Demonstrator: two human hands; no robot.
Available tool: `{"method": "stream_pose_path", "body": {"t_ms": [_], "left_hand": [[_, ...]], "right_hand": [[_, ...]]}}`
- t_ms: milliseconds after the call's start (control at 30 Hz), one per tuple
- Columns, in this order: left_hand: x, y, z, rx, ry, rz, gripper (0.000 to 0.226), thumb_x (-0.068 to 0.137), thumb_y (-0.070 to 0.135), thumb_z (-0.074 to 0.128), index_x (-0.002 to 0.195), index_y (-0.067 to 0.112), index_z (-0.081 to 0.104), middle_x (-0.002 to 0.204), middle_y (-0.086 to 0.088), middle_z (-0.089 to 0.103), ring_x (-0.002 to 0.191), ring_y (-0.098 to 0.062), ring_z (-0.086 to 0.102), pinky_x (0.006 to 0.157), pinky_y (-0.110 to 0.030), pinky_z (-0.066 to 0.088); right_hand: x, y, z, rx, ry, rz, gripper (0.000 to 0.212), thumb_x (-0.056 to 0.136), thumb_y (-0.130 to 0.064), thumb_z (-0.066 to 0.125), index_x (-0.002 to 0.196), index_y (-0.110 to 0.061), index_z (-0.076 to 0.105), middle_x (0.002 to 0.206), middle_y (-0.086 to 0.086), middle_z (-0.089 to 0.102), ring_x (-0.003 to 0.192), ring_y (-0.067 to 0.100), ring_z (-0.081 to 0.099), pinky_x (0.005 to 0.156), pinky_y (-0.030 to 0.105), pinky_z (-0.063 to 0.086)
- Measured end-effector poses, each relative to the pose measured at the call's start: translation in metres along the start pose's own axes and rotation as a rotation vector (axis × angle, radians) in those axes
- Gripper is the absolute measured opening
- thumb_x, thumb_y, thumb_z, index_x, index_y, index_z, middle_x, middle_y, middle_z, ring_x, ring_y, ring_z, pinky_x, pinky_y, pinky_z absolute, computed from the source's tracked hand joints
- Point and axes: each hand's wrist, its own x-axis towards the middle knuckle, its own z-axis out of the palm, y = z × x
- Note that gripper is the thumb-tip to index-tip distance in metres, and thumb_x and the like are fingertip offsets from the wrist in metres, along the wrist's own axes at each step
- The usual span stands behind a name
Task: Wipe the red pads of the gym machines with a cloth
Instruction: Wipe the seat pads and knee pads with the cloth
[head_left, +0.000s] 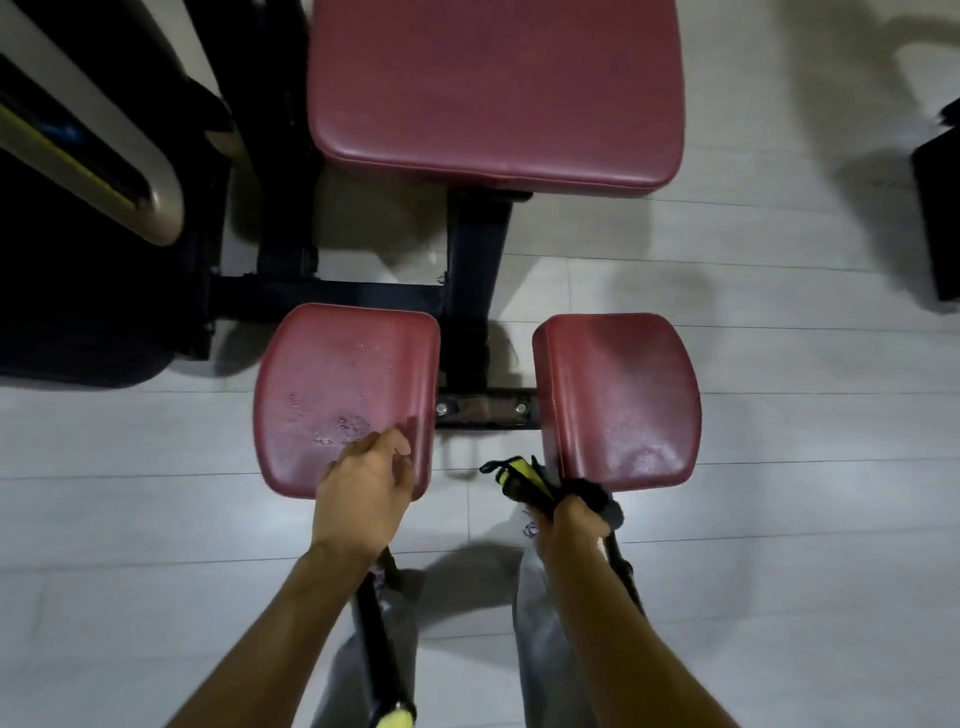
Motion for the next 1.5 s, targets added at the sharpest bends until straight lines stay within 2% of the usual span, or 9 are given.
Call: {"method": "stream_pose_path", "body": {"t_ms": [67, 200, 333, 400, 567, 767, 967, 1300, 1500], "left_hand": [[-0.008, -0.018, -0.013, 0.008, 0.017, 0.008, 0.013, 0.092, 0.016, 0.064, 0.105, 0.021, 0.065, 0.091, -0.003, 0.071, 0.081, -0.027, 0.066, 0.074, -0.038, 0.056], [-0.019, -0.061, -0.04, 0.037, 0.006, -0.01, 0.016, 0.094, 0.018, 0.062, 0.11, 0.02, 0.065, 0.1, -0.003, 0.072, 0.086, -0.027, 0.067, 0.078, -0.038, 0.057], [-0.027, -0.11, -0.058, 0.039, 0.006, -0.063, 0.016, 0.092, 0.016, 0.065, 0.106, 0.021, 0.064, 0.101, -0.002, 0.073, 0.091, -0.027, 0.065, 0.08, -0.042, 0.057], [-0.027, -0.129, -0.063, 0.015, 0.025, -0.096, 0.015, 0.092, 0.016, 0.065, 0.106, 0.021, 0.065, 0.1, -0.001, 0.072, 0.092, -0.028, 0.064, 0.08, -0.042, 0.056], [-0.016, -0.157, -0.054, -0.025, 0.052, -0.121, 0.015, 0.093, 0.017, 0.066, 0.107, 0.021, 0.064, 0.103, -0.001, 0.071, 0.093, -0.027, 0.064, 0.08, -0.041, 0.057], [0.004, -0.172, -0.035, -0.011, 0.065, -0.088, 0.02, 0.096, 0.017, 0.065, 0.115, 0.019, 0.062, 0.11, -0.005, 0.071, 0.096, -0.029, 0.066, 0.082, -0.042, 0.06], [0.021, -0.169, -0.031, -0.023, 0.14, -0.13, 0.028, 0.095, 0.011, 0.065, 0.121, 0.016, 0.06, 0.112, -0.006, 0.069, 0.097, -0.029, 0.062, 0.075, -0.043, 0.058], [0.032, -0.167, -0.032, 0.026, 0.178, -0.171, 0.031, 0.089, 0.001, 0.069, 0.119, 0.009, 0.068, 0.099, -0.014, 0.074, 0.089, -0.036, 0.067, 0.072, -0.043, 0.059], [0.035, -0.162, -0.029, -0.028, 0.191, -0.224, 0.027, 0.092, 0.0, 0.062, 0.118, 0.008, 0.066, 0.11, -0.012, 0.073, 0.1, -0.033, 0.063, 0.076, -0.043, 0.058]], "right_hand": [[-0.022, 0.021, 0.007, 0.032, -0.188, 0.021, 0.03, 0.103, 0.001, 0.046, 0.132, -0.001, 0.052, 0.117, 0.033, 0.064, 0.069, 0.021, 0.074, 0.059, 0.033, 0.062], [-0.078, 0.041, 0.034, -0.074, -0.348, -0.02, 0.018, 0.104, -0.004, 0.045, 0.115, -0.011, 0.057, 0.105, 0.019, 0.07, 0.094, 0.036, 0.071, 0.077, 0.051, 0.062], [-0.114, 0.032, 0.058, -0.408, -0.289, -0.562, 0.031, 0.101, -0.008, 0.051, 0.131, -0.014, 0.052, 0.119, 0.009, 0.069, 0.105, 0.025, 0.065, 0.09, 0.032, 0.053], [-0.129, 0.023, 0.068, -0.557, -0.336, -0.871, 0.028, 0.099, -0.007, 0.054, 0.125, -0.015, 0.051, 0.101, -0.002, 0.068, 0.086, 0.012, 0.064, 0.072, 0.015, 0.048], [-0.111, 0.044, 0.116, -1.309, -0.45, -1.619, 0.044, 0.077, -0.015, 0.077, 0.118, -0.024, 0.063, 0.112, 0.002, 0.062, 0.094, 0.026, 0.062, 0.081, 0.04, 0.055], [-0.045, 0.095, 0.102, -1.462, -0.58, -1.973, 0.04, 0.081, -0.047, 0.072, 0.115, -0.028, 0.065, 0.108, 0.004, 0.055, 0.094, 0.03, 0.054, 0.075, 0.041, 0.04], [-0.037, 0.052, 0.136, -1.509, -0.868, -2.267, 0.025, 0.082, -0.029, 0.072, 0.105, -0.032, 0.063, 0.099, 0.003, 0.054, 0.085, 0.026, 0.049, 0.072, 0.04, 0.04], [-0.057, 0.001, 0.235, -1.443, -0.369, -1.849, 0.046, 0.074, -0.032, 0.078, 0.117, -0.026, 0.062, 0.113, 0.007, 0.054, 0.101, 0.03, 0.053, 0.08, 0.043, 0.044], [-0.042, 0.099, 0.106, -1.316, -0.78, -1.944, 0.027, 0.082, -0.046, 0.068, 0.101, -0.027, 0.068, 0.101, 0.001, 0.06, 0.089, 0.021, 0.055, 0.075, 0.038, 0.051]]}}
